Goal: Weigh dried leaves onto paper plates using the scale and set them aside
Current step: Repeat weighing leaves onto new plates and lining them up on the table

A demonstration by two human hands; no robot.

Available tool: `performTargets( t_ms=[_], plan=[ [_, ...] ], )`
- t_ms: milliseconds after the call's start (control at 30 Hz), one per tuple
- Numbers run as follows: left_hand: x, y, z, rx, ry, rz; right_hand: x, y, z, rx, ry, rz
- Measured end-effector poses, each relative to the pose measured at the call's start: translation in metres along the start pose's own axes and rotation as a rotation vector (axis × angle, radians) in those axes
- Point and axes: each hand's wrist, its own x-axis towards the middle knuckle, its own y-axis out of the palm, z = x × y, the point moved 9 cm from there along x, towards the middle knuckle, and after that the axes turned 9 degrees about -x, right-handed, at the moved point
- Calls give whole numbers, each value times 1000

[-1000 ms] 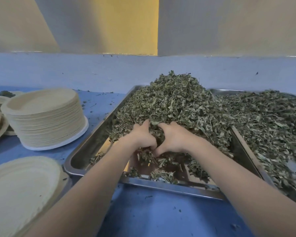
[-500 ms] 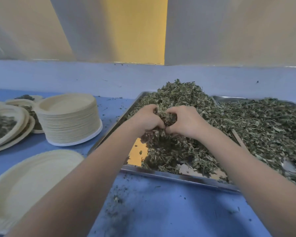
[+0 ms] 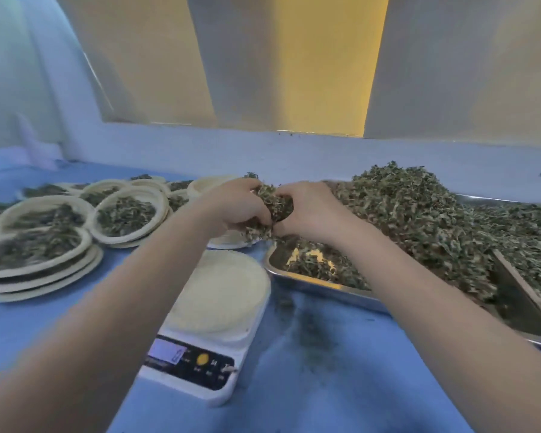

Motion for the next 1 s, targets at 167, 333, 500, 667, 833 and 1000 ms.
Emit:
performTargets(
  t_ms=[167, 333, 500, 667, 833, 1000],
  plan=[
    [-35, -35, 42, -32, -120, 123, -2, 35, 49, 138, -65, 147],
    [-54, -54, 79, 25, -273, 138, -4, 61, 60, 234, -33, 356],
    [-54, -74, 73, 5, -174, 66, 0, 53, 58, 323, -3, 341],
    [-43, -83, 66, -15, -14, -89, 5, 50, 56, 343, -9, 256],
    [-39, -65, 72, -153, 25, -12, 4, 64, 51, 367, -25, 250],
    [-39, -55, 76, -219, 57, 49, 7, 69, 44, 417, -34, 200]
  ],
)
